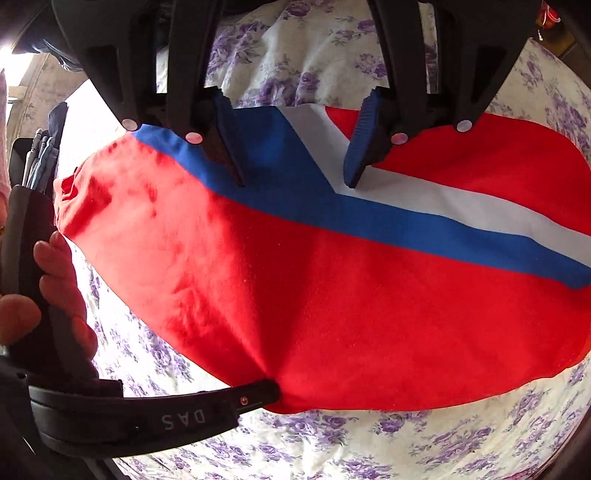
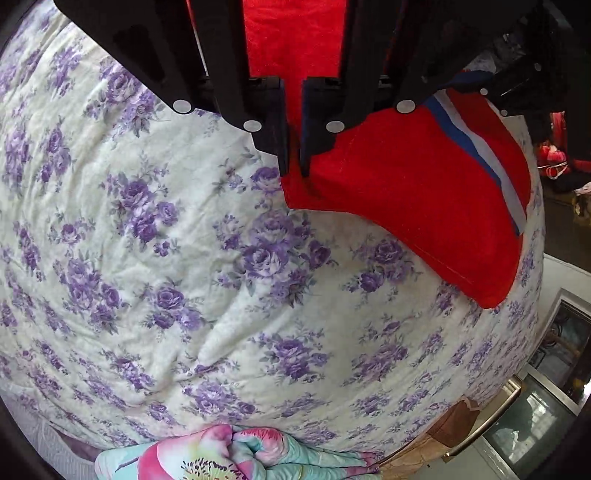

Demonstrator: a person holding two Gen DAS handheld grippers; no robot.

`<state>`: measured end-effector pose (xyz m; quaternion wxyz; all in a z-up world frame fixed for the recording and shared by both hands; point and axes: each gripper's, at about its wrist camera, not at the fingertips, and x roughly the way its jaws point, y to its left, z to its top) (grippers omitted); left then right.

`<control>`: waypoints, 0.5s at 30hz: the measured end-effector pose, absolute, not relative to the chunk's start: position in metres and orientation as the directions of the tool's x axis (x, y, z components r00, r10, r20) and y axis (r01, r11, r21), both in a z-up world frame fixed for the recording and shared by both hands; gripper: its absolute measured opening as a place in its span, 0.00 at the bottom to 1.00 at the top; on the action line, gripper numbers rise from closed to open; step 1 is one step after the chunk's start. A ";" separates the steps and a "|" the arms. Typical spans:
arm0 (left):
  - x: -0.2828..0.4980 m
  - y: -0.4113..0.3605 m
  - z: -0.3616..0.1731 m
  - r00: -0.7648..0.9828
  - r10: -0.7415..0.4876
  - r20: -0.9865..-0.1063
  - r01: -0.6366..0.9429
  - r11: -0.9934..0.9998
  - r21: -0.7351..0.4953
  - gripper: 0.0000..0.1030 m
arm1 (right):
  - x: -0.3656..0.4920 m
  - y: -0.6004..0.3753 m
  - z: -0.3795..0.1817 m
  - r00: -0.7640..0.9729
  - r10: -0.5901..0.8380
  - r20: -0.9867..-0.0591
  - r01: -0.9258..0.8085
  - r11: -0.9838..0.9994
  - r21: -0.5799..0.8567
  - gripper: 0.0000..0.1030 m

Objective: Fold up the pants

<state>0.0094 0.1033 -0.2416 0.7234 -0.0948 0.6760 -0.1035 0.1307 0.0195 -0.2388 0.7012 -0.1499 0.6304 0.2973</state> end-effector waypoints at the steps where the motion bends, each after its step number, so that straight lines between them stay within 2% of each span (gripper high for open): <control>1: 0.011 0.102 -0.246 0.047 -0.265 -0.963 0.023 0.964 -0.264 0.50 | 0.132 0.022 -0.249 0.012 0.210 -0.978 -0.601 0.783 0.161 0.05; 3: 0.014 0.094 -0.250 0.034 -0.230 -0.973 0.056 0.972 -0.227 0.52 | 0.134 0.024 -0.255 0.016 0.226 -0.974 -0.598 0.783 0.172 0.06; 5: 0.016 0.085 -0.251 0.016 -0.213 -0.977 0.089 0.974 -0.210 0.60 | 0.135 0.025 -0.254 0.011 0.224 -0.975 -0.608 0.775 0.172 0.10; 6: 0.016 0.081 -0.251 0.008 -0.205 -0.979 0.102 0.974 -0.203 0.62 | 0.135 0.024 -0.252 0.010 0.218 -0.976 -0.611 0.774 0.167 0.12; 7: 0.016 0.078 -0.250 0.002 -0.192 -0.981 0.117 0.975 -0.191 0.62 | 0.136 0.021 -0.247 0.005 0.214 -0.977 -0.611 0.774 0.167 0.18; 9: 0.017 0.078 -0.243 -0.008 -0.197 -0.980 0.127 0.972 -0.197 0.58 | 0.138 0.006 -0.226 0.032 0.225 -0.974 -0.587 0.793 0.163 0.20; 10: 0.019 0.080 -0.235 -0.002 -0.211 -0.977 0.125 0.970 -0.210 0.53 | 0.138 -0.007 -0.210 0.070 0.248 -0.966 -0.568 0.806 0.166 0.20; 13: 0.035 0.090 -0.204 0.078 -0.252 -0.965 0.126 0.962 -0.241 0.52 | 0.124 -0.058 -0.158 0.258 0.266 -0.929 -0.501 0.859 0.107 0.33; 15: 0.058 0.092 -0.196 0.097 -0.283 -0.954 0.131 0.954 -0.269 0.50 | 0.103 -0.095 -0.146 0.296 0.251 -0.921 -0.449 0.888 0.098 0.33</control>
